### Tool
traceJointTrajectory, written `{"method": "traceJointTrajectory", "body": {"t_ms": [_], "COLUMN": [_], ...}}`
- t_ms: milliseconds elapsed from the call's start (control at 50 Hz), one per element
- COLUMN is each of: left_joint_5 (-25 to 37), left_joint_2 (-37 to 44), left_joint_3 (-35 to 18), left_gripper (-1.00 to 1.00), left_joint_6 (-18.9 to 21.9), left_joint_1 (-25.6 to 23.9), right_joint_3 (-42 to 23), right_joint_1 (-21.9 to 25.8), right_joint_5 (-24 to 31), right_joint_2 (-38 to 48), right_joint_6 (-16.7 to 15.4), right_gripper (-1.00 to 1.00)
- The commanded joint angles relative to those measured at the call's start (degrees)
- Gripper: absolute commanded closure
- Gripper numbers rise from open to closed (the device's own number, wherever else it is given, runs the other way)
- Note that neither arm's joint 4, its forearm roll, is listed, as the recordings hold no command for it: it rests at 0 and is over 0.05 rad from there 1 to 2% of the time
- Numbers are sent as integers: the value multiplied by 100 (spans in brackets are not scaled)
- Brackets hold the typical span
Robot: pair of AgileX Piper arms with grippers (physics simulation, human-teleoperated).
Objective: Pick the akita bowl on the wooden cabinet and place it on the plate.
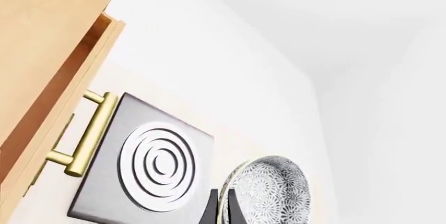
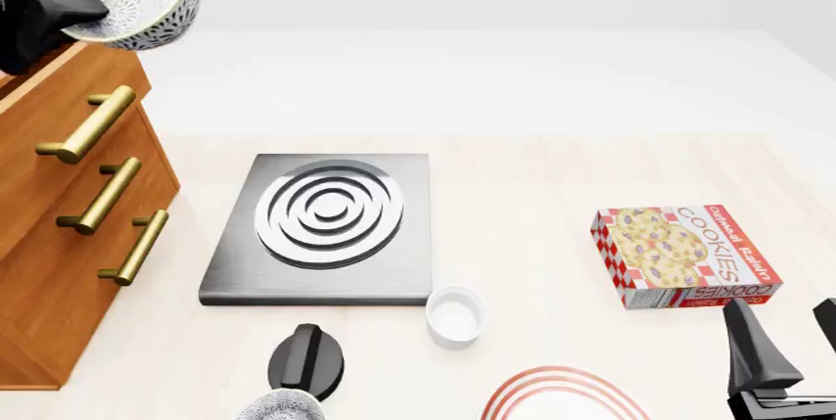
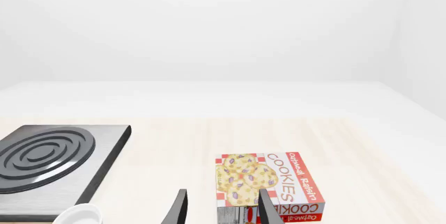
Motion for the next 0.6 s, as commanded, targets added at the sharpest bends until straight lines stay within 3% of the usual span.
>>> {"method": "traceJointTrajectory", "body": {"t_ms": [20, 600], "left_joint_5": [-124, -276], "left_joint_2": [1, -6], "left_joint_3": [158, 502], "left_gripper": [100, 100], "left_joint_6": [34, 143], "left_joint_1": [-247, -592], "right_joint_3": [0, 0], "right_joint_1": [0, 0], "right_joint_5": [0, 0], "right_joint_2": [0, 0], "right_joint_6": [0, 0], "right_gripper": [-100, -100]}}
